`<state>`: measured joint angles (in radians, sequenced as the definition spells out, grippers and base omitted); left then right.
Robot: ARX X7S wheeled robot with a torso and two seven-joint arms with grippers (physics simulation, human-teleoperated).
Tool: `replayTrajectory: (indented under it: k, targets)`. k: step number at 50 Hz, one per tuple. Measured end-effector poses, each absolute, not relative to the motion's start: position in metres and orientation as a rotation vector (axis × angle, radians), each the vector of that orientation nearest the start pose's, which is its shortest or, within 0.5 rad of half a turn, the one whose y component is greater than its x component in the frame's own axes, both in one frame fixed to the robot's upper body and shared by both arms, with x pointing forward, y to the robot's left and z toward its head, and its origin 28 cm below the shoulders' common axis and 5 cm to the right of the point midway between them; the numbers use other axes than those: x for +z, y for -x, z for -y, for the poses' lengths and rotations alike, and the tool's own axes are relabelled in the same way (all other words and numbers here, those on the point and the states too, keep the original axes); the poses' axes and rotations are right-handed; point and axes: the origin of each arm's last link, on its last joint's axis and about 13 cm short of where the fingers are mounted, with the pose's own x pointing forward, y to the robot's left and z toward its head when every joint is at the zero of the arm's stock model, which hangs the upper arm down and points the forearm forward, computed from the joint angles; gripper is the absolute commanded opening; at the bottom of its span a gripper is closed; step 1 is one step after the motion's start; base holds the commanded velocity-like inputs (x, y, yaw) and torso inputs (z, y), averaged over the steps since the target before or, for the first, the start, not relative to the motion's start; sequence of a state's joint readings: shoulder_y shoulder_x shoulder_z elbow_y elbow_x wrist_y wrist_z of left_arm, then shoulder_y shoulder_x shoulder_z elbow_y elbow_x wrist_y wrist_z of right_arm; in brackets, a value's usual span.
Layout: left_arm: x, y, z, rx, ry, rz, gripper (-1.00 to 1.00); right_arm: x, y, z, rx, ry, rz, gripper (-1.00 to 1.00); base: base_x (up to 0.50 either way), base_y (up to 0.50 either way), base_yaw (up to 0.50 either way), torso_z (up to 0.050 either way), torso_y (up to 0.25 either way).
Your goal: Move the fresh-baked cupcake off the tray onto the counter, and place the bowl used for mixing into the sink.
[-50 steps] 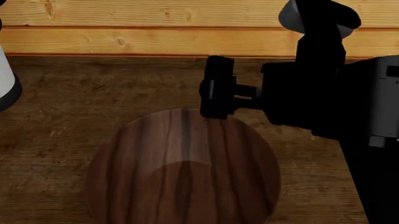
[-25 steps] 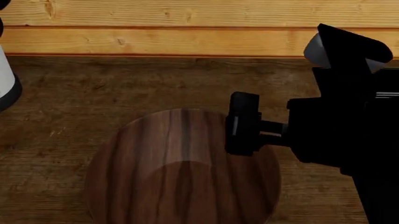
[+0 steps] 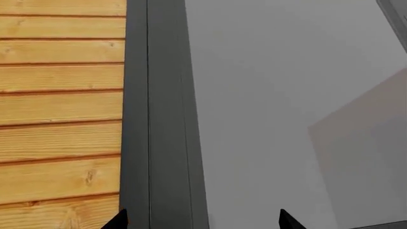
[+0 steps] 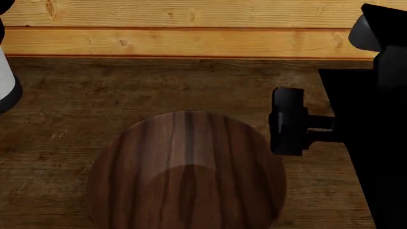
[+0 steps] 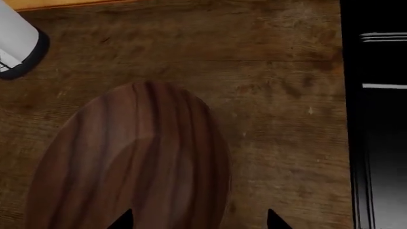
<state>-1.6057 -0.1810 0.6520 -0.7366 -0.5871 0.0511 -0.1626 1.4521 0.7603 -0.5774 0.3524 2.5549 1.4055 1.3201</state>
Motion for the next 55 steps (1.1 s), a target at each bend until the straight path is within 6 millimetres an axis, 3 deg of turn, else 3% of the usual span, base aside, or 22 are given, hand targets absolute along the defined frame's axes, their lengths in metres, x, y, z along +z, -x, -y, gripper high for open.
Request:
replayTrajectory:
  k: [8,13,19,55]
  targets:
    - [0.395,-0.401,-0.187,-0.158,-0.058,0.757,1.00,0.371,-0.261,0.202,0.272,-0.169,-0.763,1.00,0.00,0.00,0.00,0.000,0.000]
    - [0.395,-0.401,-0.187,-0.158,-0.057,0.757,1.00,0.392,-0.269,0.198,0.272,-0.191,-0.793,1.00,0.00,0.00,0.00,0.000,0.000]
    - [0.394,-0.400,-0.187,-0.156,-0.057,0.758,1.00,0.400,-0.276,0.195,0.269,-0.211,-0.788,1.00,0.00,0.00,0.00,0.000,0.000]
    - [0.394,-0.399,-0.187,-0.153,-0.056,0.759,1.00,0.369,-0.284,0.197,0.254,-0.243,-0.783,1.00,0.00,0.00,0.00,0.000,0.000]
